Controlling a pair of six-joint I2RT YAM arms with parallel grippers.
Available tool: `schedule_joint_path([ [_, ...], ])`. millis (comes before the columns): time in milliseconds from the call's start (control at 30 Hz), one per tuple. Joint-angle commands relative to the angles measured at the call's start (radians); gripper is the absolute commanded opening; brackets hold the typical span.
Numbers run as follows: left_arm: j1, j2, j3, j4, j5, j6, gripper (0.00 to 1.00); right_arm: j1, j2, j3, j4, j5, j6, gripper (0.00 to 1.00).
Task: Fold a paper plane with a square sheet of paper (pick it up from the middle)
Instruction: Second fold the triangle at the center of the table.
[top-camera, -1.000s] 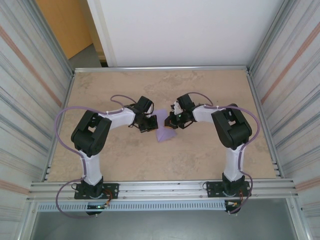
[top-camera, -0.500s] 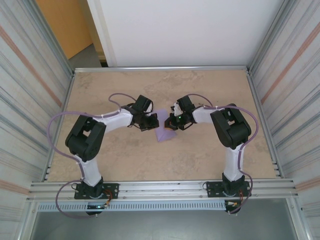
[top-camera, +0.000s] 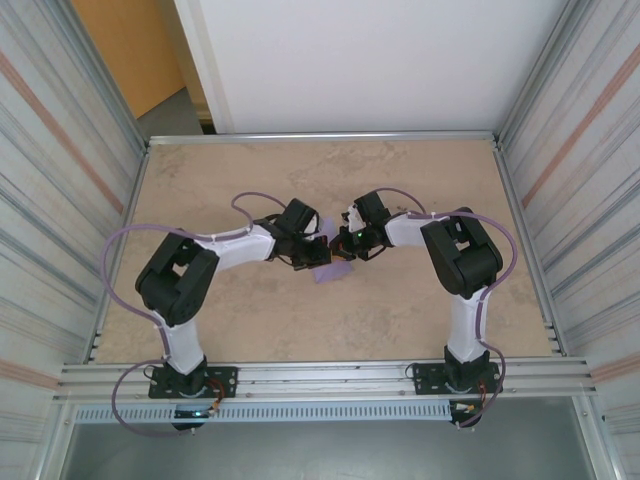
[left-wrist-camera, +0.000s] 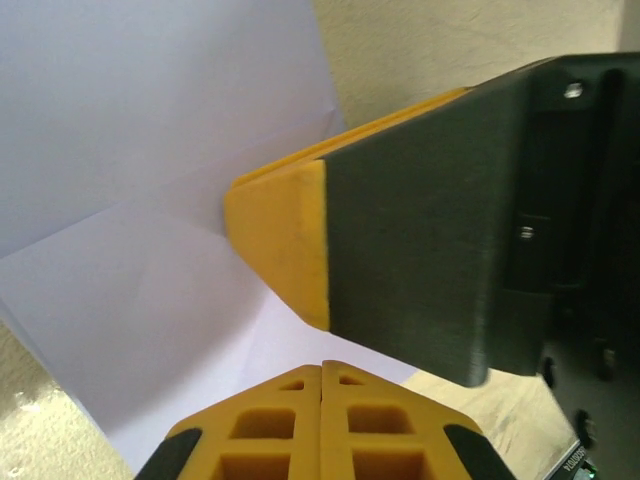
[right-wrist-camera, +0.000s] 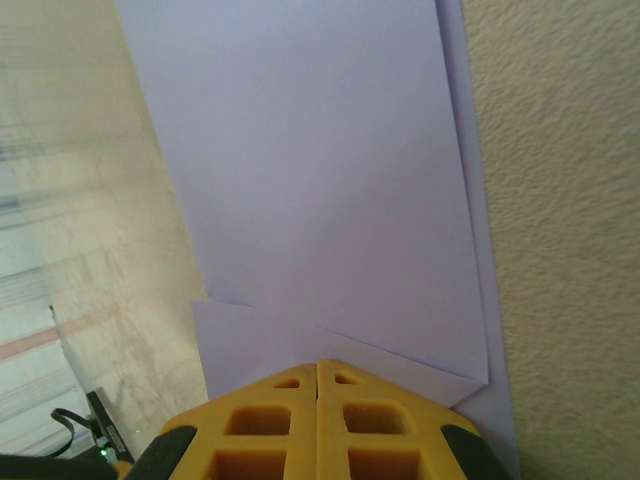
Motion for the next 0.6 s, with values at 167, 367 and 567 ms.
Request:
schedule_joint_path([
  [167, 0.000, 0.051, 0.009, 0.026, 0.023, -0.006, 0.00, 0.007, 0.055, -0.046, -0.103, 0.064, 0.021, 0.02],
  [367, 0.002, 0.088, 0.032, 0.022, -0.001, -0.003, 0.00, 0.006, 0.055, -0.044, -0.101, 0.061, 0.027, 0.02],
  [567, 0.001, 0.098, 0.019, 0.022, -0.007, -0.003, 0.00, 0.006, 0.058, -0.046, -0.101, 0.061, 0.028, 0.02],
])
